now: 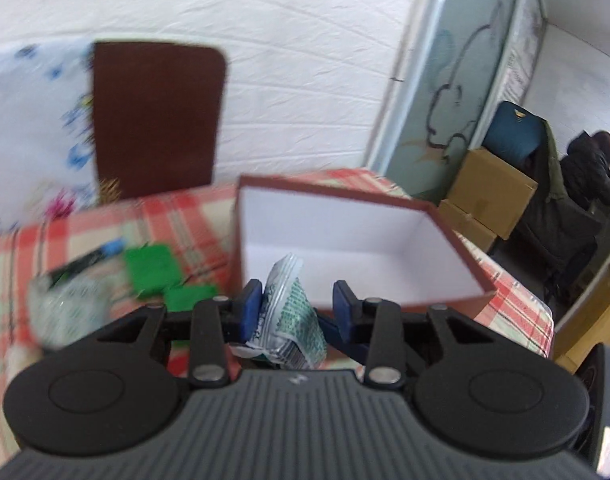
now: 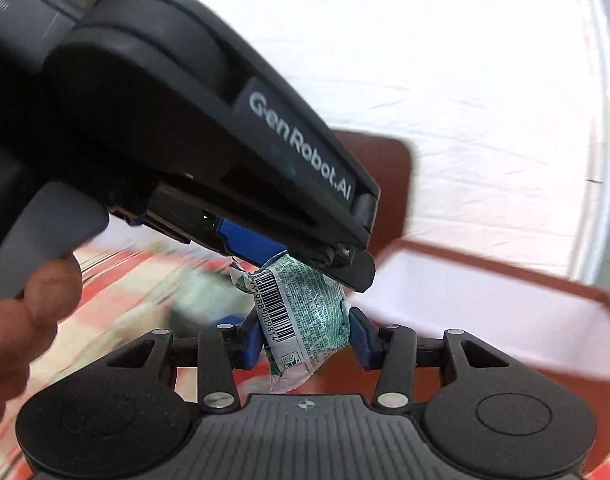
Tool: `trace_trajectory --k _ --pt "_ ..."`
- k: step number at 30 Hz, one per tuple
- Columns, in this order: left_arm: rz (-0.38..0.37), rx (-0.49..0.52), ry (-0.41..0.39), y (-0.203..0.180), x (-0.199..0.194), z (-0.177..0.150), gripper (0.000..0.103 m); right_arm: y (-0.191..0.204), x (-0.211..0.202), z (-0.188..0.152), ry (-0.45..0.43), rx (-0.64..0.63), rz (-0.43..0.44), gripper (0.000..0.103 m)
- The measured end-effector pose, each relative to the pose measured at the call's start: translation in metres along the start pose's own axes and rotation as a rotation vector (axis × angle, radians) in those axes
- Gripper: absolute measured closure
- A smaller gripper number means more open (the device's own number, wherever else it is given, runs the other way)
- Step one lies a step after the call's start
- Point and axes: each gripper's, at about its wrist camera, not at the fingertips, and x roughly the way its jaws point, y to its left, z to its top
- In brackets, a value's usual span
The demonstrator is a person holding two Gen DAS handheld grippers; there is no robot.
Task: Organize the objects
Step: 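Carry the packet into the brown box and open the left gripper, then move the left gripper to the cotton swab bag and grasp it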
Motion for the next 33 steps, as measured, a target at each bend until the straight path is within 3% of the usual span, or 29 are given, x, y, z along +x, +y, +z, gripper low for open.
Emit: trace_trajectory --k 4,8,9,10,12,15,19,25,27,30,33 --pt "-0.042 0.024 -0.013 -0.019 0.036 0.02 0.062 -0.04 0.008 0.009 -0.015 0.051 -0.068 0.059" --pt "-0.003 0.026 -0.002 -0.026 0.07 0.025 0.061 -0.067 0.023 0.005 0.018 0.081 -0.123 0.055" --pt "0.023 0.025 0.015 -0.028 0.073 0.024 0.051 -0.073 0.027 0.002 0.047 0.106 -0.133 0.05" --pt "0.051 0.015 0.036 -0.026 0.078 0.024 0.047 -0.08 0.03 -0.001 0.073 0.139 -0.136 0.045" --pt "0.046 -0.014 0.06 -0.017 0.081 0.018 0.041 -0.088 0.027 -0.007 0.088 0.208 -0.113 0.043" --pt "0.015 -0.04 0.036 -0.007 0.067 0.013 0.033 -0.085 0.013 -0.009 0.067 0.207 -0.134 0.039" --pt "0.008 -0.069 -0.046 0.001 0.039 0.013 0.031 -0.085 0.003 -0.01 0.057 0.213 -0.182 0.038" --pt "0.076 -0.127 -0.079 0.022 0.004 0.007 0.03 -0.066 0.011 -0.016 0.012 0.207 -0.224 0.037" --pt "0.107 -0.139 -0.079 0.029 -0.009 -0.003 0.03 -0.068 0.008 -0.013 -0.025 0.212 -0.212 0.037" --pt "0.155 -0.159 -0.06 0.046 -0.028 -0.03 0.03 -0.04 -0.006 -0.016 -0.063 0.178 -0.169 0.036" --pt "0.224 -0.197 0.007 0.071 -0.04 -0.064 0.03 -0.008 -0.015 -0.03 -0.027 0.144 -0.067 0.036"
